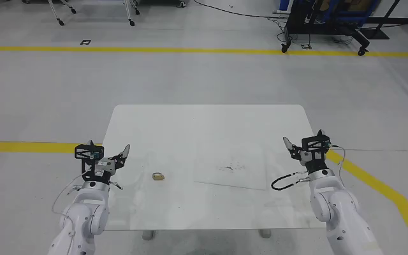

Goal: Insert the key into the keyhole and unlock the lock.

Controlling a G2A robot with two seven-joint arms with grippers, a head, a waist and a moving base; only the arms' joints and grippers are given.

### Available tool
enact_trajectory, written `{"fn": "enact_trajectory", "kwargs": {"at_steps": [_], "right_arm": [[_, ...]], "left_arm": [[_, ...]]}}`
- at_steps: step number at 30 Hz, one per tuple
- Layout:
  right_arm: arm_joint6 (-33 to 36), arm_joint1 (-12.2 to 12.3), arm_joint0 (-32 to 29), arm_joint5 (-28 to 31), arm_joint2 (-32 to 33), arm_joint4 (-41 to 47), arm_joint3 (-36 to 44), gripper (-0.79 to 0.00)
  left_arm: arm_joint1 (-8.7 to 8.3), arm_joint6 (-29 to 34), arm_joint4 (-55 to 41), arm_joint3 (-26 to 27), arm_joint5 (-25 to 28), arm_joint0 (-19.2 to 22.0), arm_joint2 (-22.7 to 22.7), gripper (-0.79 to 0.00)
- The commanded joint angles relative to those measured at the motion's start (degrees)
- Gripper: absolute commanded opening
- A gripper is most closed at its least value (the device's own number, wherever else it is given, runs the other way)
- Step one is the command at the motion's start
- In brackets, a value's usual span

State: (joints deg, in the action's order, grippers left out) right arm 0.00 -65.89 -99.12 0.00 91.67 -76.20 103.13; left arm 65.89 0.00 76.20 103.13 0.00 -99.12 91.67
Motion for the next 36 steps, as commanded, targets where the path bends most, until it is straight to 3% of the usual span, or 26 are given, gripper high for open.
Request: {"fn": "enact_trajectory", "kwargs": {"at_steps": [1, 5, 13, 27, 31, 36], "right_arm": [[0.0, 0.0, 0.0, 0.0, 0.0, 0.0, 0.0, -0.001], [1.1, -0.1, 0.4, -0.7, -1.2, -2.6, -0.2, 0.0], [4.1, -0.2, 2.1, 6.0, -2.8, -0.4, 1.1, 0.0], [4.2, -0.2, 2.1, 6.2, -3.0, -0.6, 1.0, 0.0], [9.0, -0.3, 7.4, 12.7, -9.3, -5.1, -1.5, 0.0], [7.0, -1.0, 16.2, 24.6, -17.0, -2.3, -10.7, 0.0]], "left_arm": [[0.0, 0.0, 0.0, 0.0, 0.0, 0.0, 0.0, 0.0], [0.0, 0.0, 0.0, 0.0, 0.0, 0.0, 0.0, 0.0], [0.0, 0.0, 0.0, 0.0, 0.0, 0.0, 0.0, 0.0], [0.0, 0.0, 0.0, 0.0, 0.0, 0.0, 0.0, 0.0], [0.0, 0.0, 0.0, 0.0, 0.0, 0.0, 0.0, 0.0], [0.0, 0.0, 0.0, 0.0, 0.0, 0.0, 0.0, 0.0]]}}
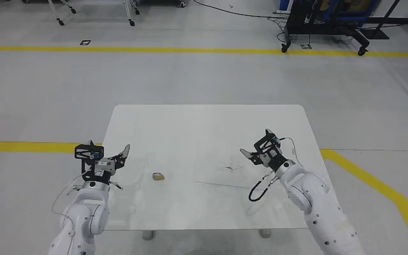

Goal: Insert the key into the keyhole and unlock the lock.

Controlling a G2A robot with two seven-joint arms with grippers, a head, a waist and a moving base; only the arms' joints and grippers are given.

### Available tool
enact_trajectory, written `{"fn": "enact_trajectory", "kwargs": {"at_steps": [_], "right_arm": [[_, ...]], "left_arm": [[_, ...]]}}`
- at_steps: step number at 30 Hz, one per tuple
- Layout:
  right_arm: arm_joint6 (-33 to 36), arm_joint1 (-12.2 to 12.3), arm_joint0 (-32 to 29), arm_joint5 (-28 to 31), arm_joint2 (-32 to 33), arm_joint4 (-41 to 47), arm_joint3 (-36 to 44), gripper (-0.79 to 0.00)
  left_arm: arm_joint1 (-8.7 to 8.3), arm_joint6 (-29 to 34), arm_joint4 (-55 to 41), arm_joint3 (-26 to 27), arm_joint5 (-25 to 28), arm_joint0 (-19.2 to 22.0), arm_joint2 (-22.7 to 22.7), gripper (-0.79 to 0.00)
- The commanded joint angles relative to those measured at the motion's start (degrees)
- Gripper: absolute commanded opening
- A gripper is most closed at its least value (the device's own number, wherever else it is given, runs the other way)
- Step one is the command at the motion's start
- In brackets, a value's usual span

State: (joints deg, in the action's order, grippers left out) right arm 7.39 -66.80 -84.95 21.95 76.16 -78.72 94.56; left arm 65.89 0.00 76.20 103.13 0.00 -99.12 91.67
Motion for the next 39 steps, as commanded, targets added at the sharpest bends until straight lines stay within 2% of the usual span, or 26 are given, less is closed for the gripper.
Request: {"fn": "enact_trajectory", "kwargs": {"at_steps": [1, 3, 13, 16, 21, 23, 24, 25, 26, 29, 32, 33, 35, 37, 38, 39], "right_arm": [[-0.9, -0.2, 3.6, 4.7, -2.7, 0.1, -3.7, 0.0], [-2.3, -0.4, 5.9, 7.5, -3.9, 1.3, -6.3, 0.0], [-2.6, -0.4, 6.2, 7.9, -4.0, 1.6, -6.6, 0.0], [-2.5, -0.1, 6.2, 10.5, -3.8, -0.3, -7.1, 0.0], [-3.2, 1.3, 5.9, 19.6, -3.3, -9.3, -8.1, -0.009], [-3.1, 1.5, 6.2, 21.9, -3.5, -10.8, -8.7, -0.336], [-3.0, 1.6, 6.5, 22.5, -3.8, -11.3, -9.0, -0.446], [-2.4, 1.6, 6.9, 23.2, -4.5, -12.0, -9.4, -0.505], [-1.2, 1.6, 7.4, 23.3, -5.3, -13.1, -9.6, -0.529], [1.7, 1.1, 9.2, 22.7, -7.9, -13.9, -11.0, -0.511], [3.8, 0.7, 11.5, 23.9, -10.4, -13.2, -13.0, -0.539], [4.7, 0.5, 12.3, 24.4, -11.2, -12.9, -13.9, -0.579], [5.9, 0.1, 13.9, 25.1, -12.5, -11.8, -15.5, -0.6], [6.0, -0.1, 14.9, 25.2, -13.4, -11.3, -16.2, -0.686], [5.9, -0.1, 15.2, 25.3, -13.7, -11.1, -16.5, -0.785], [5.6, -0.1, 15.3, 25.1, -13.8, -10.9, -16.7, -0.785]], "left_arm": [[0.0, 0.0, 0.0, 0.0, 0.0, 0.0, 0.0, 0.0], [0.0, 0.0, 0.0, 0.0, 0.0, 0.0, 0.0, 0.0], [0.0, 0.0, 0.0, 0.0, 0.0, 0.0, 0.0, 0.0], [0.0, 0.0, 0.0, 0.0, 0.0, 0.0, 0.0, 0.0], [0.0, 0.0, 0.0, 0.0, 0.0, 0.0, 0.0, 0.0], [0.0, 0.0, 0.0, 0.0, 0.0, 0.0, 0.0, 0.0], [0.0, 0.0, 0.0, 0.0, 0.0, 0.0, 0.0, 0.0], [0.0, 0.0, 0.0, 0.0, 0.0, 0.0, 0.0, 0.0], [0.0, 0.0, 0.0, 0.0, 0.0, 0.0, 0.0, 0.0], [0.0, 0.0, 0.0, 0.0, 0.0, 0.0, 0.0, 0.0], [0.0, 0.0, 0.0, 0.0, 0.0, 0.0, 0.0, 0.0], [0.0, 0.0, 0.0, 0.0, 0.0, 0.0, 0.0, 0.0], [0.0, 0.0, 0.0, 0.0, 0.0, 0.0, 0.0, 0.0], [0.0, 0.0, 0.0, 0.0, 0.0, 0.0, 0.0, 0.0], [0.0, 0.0, 0.0, 0.0, 0.0, 0.0, 0.0, 0.0], [0.0, 0.0, 0.0, 0.0, 0.0, 0.0, 0.0, 0.0]]}}
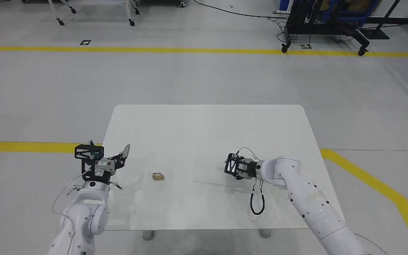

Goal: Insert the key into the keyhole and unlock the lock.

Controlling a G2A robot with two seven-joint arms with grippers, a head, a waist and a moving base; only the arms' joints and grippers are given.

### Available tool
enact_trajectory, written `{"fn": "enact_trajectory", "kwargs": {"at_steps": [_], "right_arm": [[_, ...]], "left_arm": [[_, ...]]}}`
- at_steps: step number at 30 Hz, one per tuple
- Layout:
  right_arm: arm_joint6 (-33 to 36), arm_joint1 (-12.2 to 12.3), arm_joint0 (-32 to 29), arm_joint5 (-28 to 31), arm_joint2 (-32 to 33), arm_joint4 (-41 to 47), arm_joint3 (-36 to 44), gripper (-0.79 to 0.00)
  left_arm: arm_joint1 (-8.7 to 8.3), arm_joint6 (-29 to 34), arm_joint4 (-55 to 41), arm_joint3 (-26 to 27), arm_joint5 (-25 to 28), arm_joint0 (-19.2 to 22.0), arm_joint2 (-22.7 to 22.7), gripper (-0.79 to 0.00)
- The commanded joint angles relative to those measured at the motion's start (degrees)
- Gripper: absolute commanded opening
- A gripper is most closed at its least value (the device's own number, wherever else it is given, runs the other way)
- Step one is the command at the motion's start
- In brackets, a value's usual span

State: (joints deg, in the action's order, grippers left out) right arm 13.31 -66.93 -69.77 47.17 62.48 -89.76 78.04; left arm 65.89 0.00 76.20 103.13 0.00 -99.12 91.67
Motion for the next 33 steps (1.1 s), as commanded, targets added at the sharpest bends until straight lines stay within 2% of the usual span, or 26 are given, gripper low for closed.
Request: {"fn": "enact_trajectory", "kwargs": {"at_steps": [1, 6, 11, 17, 22, 33], "right_arm": [[-0.4, 0.0, 0.2, -0.2, -0.1, 0.2, -0.3, -0.785], [1.2, 0.1, -0.1, -1.8, -0.6, -0.8, 0.7, -0.785], [-0.4, 0.6, -1.4, -3.0, 0.0, -2.5, 3.3, -0.785], [-5.6, 1.5, -4.1, -3.2, 1.7, -5.0, 6.7, -0.785], [-14.0, 2.2, -6.3, -3.6, 4.2, -2.7, 7.3, -0.785], [-14.0, 2.2, -6.3, -3.6, 4.2, -2.7, 7.3, -0.785]], "left_arm": [[0.0, 0.0, 0.0, 0.0, 0.0, 0.0, 0.0, 0.0], [0.0, 0.0, 0.0, 0.0, 0.0, 0.0, 0.0, 0.0], [0.0, 0.0, 0.0, 0.0, 0.0, 0.0, 0.0, 0.0], [0.0, 0.0, 0.0, 0.0, 0.0, 0.0, 0.0, 0.0], [0.0, 0.0, 0.0, 0.0, 0.0, 0.0, 0.0, 0.0], [0.0, 0.0, 0.0, 0.0, 0.0, 0.0, 0.0, 0.0]]}}
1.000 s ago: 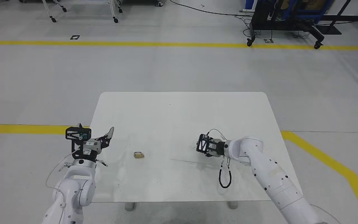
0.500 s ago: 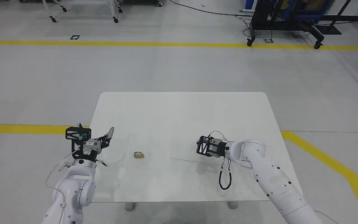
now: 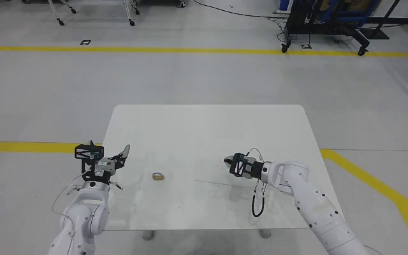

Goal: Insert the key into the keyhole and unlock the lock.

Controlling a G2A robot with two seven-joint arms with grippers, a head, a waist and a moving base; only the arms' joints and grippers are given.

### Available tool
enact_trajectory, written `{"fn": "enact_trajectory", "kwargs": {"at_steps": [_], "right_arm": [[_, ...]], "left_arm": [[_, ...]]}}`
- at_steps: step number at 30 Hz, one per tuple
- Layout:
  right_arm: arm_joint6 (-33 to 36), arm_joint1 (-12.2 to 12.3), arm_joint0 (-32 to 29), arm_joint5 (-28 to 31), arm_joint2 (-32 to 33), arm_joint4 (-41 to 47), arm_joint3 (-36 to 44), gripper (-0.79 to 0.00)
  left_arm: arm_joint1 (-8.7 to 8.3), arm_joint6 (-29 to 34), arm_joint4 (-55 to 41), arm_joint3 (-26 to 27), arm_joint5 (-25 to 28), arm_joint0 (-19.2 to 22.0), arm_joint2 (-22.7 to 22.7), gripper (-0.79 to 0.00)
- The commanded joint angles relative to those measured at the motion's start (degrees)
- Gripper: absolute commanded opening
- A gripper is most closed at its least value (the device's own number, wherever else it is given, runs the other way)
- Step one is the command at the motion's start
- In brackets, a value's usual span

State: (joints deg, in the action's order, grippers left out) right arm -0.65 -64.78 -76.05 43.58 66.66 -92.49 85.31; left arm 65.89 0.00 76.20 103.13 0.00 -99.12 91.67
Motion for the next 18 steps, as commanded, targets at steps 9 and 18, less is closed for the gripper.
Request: {"fn": "enact_trajectory", "kwargs": {"at_steps": [9, 18], "right_arm": [[-14.2, -0.8, 0.2, -1.0, 0.7, 14.1, -4.7, -0.785], [-19.9, -1.1, 1.7, 7.1, 1.5, 26.2, -8.8, -0.785]], "left_arm": [[0.0, 0.0, 0.0, 0.0, 0.0, 0.0, 0.0, 0.0], [0.0, 0.0, 0.0, 0.0, 0.0, 0.0, 0.0, 0.0]]}}
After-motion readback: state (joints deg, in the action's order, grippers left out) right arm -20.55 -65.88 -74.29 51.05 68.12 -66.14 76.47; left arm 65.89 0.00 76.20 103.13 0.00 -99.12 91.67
